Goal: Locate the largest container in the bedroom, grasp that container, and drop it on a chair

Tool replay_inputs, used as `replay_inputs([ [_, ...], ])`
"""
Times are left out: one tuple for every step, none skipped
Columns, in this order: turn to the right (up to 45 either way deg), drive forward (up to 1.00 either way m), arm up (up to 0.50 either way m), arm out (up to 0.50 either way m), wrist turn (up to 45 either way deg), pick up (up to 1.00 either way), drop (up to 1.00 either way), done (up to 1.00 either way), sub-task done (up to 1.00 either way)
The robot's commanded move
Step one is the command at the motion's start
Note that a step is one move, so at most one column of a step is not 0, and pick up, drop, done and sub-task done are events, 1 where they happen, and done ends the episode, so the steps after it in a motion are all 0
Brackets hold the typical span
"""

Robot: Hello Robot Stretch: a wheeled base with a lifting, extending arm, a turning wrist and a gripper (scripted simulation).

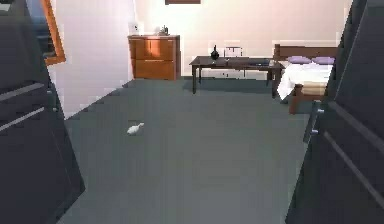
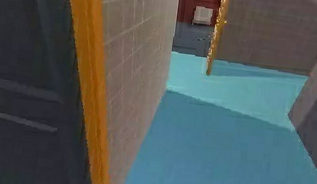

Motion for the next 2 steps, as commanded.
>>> replay_inputs([
  [0.0,1.00,0.00,0.00,0.0,0.00,0.00,0.00,0.00],
  [9.0,0.00,0.00,0.00,0.0,0.00,0.00,0.00,0.00],
])
